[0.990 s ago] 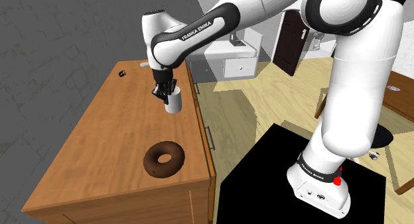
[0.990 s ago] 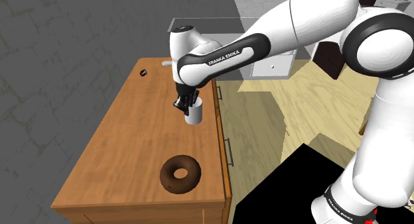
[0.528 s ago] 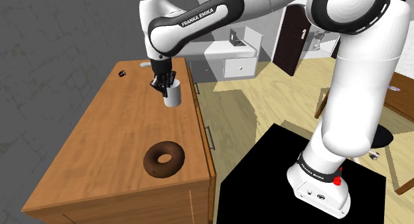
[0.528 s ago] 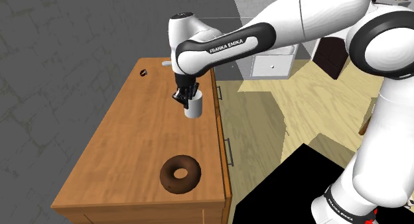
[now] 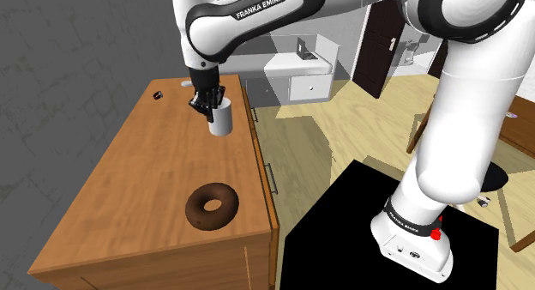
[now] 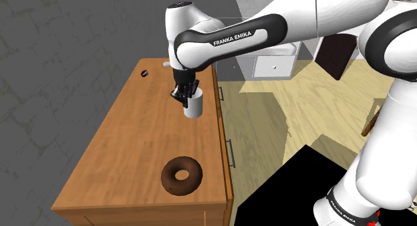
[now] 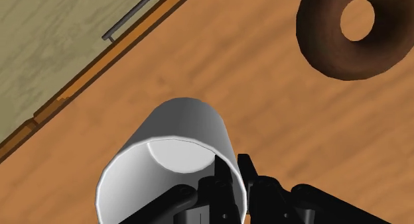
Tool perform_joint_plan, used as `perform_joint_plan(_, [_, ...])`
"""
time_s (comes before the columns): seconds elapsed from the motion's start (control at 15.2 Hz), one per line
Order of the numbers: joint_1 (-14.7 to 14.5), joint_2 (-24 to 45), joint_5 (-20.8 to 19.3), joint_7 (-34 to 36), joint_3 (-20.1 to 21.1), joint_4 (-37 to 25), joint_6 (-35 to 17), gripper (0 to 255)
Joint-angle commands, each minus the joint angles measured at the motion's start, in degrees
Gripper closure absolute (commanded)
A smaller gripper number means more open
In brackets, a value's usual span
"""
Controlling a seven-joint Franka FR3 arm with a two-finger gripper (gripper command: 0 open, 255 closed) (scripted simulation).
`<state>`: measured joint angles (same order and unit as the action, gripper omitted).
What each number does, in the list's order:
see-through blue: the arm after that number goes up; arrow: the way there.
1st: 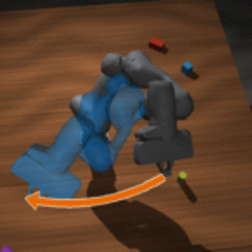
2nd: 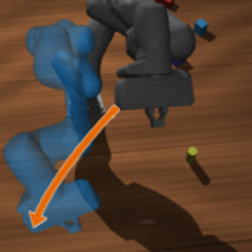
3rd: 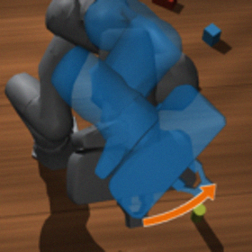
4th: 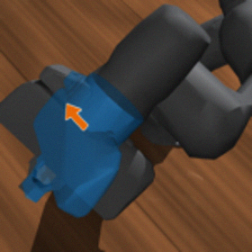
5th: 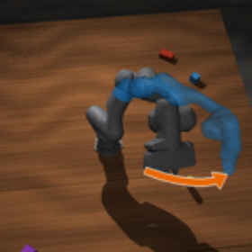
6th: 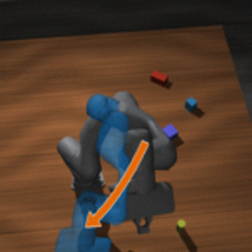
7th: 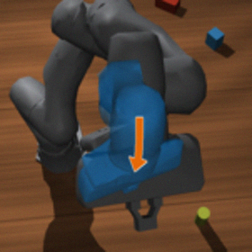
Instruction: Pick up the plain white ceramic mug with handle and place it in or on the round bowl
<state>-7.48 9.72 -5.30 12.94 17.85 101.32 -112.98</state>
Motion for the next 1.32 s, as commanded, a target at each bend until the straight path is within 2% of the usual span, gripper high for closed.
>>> perform_joint_plan(0.0, [-1.2,-1.1,0.1,2.1,0.9,0.7,0.5,255])
perform_joint_plan(0.46, [-5.8,-4.5,0.6,10.4,4.7,3.6,1.2,255])
perform_joint_plan(0.92, [-10.7,-5.2,0.3,19.4,8.8,3.1,2.9,255])
perform_joint_plan(1.25, [-10.7,-4.5,-0.2,19.8,8.8,6.2,-0.8,255])
